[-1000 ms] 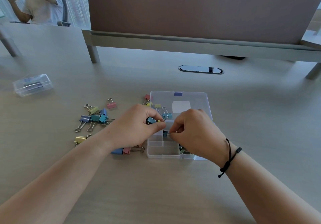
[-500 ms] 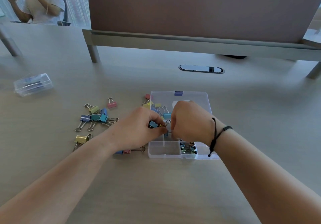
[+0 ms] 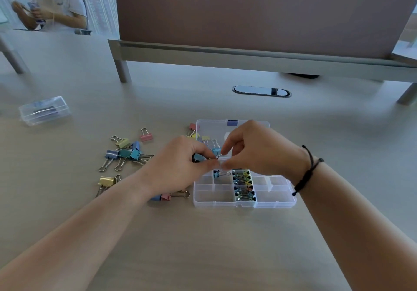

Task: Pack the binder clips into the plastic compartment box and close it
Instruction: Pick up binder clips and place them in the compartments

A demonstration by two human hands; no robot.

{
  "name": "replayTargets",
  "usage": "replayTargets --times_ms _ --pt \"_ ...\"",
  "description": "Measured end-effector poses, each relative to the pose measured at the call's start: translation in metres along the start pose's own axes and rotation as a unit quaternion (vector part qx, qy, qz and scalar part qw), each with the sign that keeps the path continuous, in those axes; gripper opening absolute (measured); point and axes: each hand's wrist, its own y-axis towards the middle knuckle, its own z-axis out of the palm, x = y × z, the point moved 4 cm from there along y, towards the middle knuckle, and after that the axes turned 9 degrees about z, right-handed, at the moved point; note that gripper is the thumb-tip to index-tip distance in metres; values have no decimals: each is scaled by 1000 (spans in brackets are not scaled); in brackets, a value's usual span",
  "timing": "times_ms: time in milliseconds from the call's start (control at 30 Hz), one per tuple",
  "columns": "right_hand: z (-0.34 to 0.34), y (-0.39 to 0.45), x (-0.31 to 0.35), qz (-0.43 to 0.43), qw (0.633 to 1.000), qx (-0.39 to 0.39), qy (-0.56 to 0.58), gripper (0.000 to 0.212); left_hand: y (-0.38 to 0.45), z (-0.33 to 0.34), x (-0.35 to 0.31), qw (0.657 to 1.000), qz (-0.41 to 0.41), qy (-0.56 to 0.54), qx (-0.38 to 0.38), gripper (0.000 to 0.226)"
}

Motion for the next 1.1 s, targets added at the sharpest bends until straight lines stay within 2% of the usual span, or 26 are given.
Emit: replayTargets --times_ms 100,300,400,533,633,767,900,1100 --pt "-5 -8 -3 -24 992 -53 111 16 1 -4 -1 998 7 -50 -44 10" --pt "7 -20 -5 -29 961 -75 263 15 1 -2 -3 981 -10 -176 -85 20" --pt "10 -22 -8 -8 946 -84 312 17 1 1 1 977 -26 -191 -87 27" --pt "7 -24 -13 5 928 -83 363 19 1 0 -3 978 -12 -194 -78 26" --pt "4 -25 -14 5 937 -71 341 14 2 0 1 983 -15 -168 -75 13" --pt "3 -25 -17 -6 971 -58 230 11 4 -7 7 993 1 -93 -69 3" --pt "4 -26 -18 -18 988 -40 148 14 1 -3 10 1000 -2 -27 4 8" --pt "9 -28 -14 -9 996 -37 85 14 0 4 5 999 15 18 44 8"
